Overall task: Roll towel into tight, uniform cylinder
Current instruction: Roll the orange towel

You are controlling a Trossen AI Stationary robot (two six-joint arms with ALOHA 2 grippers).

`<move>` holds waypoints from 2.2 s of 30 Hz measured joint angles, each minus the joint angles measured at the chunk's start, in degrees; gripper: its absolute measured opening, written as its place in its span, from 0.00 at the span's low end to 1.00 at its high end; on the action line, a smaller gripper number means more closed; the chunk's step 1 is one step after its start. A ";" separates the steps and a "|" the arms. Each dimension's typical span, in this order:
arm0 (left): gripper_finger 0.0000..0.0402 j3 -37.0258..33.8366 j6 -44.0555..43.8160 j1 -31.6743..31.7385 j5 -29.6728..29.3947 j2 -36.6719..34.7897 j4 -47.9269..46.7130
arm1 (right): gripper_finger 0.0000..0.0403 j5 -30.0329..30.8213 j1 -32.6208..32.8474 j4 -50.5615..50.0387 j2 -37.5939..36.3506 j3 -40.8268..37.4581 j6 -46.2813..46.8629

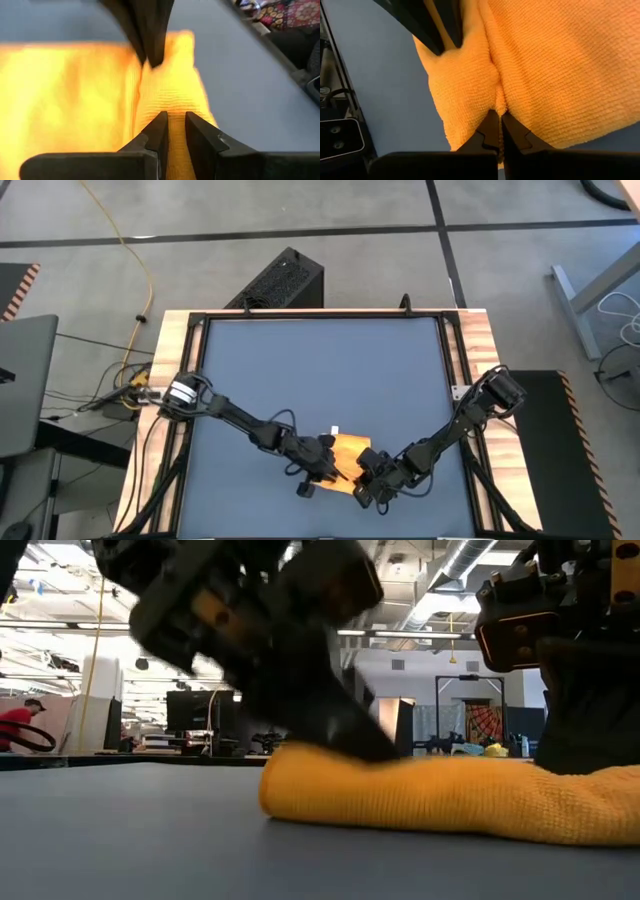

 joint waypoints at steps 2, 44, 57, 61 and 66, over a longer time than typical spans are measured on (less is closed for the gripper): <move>0.14 0.21 -1.72 -0.04 -0.31 1.13 -0.65 | 0.05 0.03 -0.06 0.02 0.00 0.00 0.00; 0.14 0.30 -3.64 -0.17 1.15 1.15 -7.51 | 0.45 17.30 9.40 7.59 -7.78 -0.09 -29.42; 0.14 0.30 -4.52 -0.17 1.73 1.17 -7.43 | 0.42 7.32 6.43 11.27 -6.43 0.02 -48.48; 0.14 0.30 -4.49 -0.17 1.68 1.18 -7.30 | 0.40 6.36 8.36 13.33 -6.45 0.04 -54.22; 0.14 0.28 -4.49 -0.20 1.66 0.54 -7.68 | 0.35 12.83 12.26 13.45 -6.45 0.04 -56.04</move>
